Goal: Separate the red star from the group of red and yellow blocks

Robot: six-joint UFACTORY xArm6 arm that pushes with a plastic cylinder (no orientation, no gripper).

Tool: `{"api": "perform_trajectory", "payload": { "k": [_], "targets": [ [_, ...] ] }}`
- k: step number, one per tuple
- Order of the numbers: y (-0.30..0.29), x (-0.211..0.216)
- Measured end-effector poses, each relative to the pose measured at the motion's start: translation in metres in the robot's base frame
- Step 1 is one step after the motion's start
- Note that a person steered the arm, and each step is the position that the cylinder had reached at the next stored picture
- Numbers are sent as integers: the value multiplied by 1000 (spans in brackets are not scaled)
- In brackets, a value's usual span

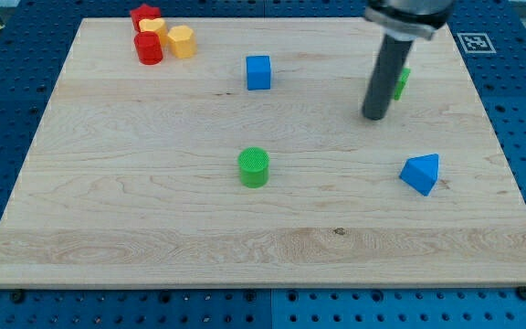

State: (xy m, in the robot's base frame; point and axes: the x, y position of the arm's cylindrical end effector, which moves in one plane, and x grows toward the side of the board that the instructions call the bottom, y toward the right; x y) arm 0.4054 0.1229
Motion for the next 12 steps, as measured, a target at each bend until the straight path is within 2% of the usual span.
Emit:
{"api": "perform_trajectory", "payload": {
  "k": [3, 4, 6, 8, 9, 10, 11, 12],
  "targets": [
    [-148, 3],
    [-197, -13],
    [-285, -78],
    [-328, -141],
    [-335, -143],
    [-372, -153],
    [-376, -205],
    [-372, -214]
  ]
}}
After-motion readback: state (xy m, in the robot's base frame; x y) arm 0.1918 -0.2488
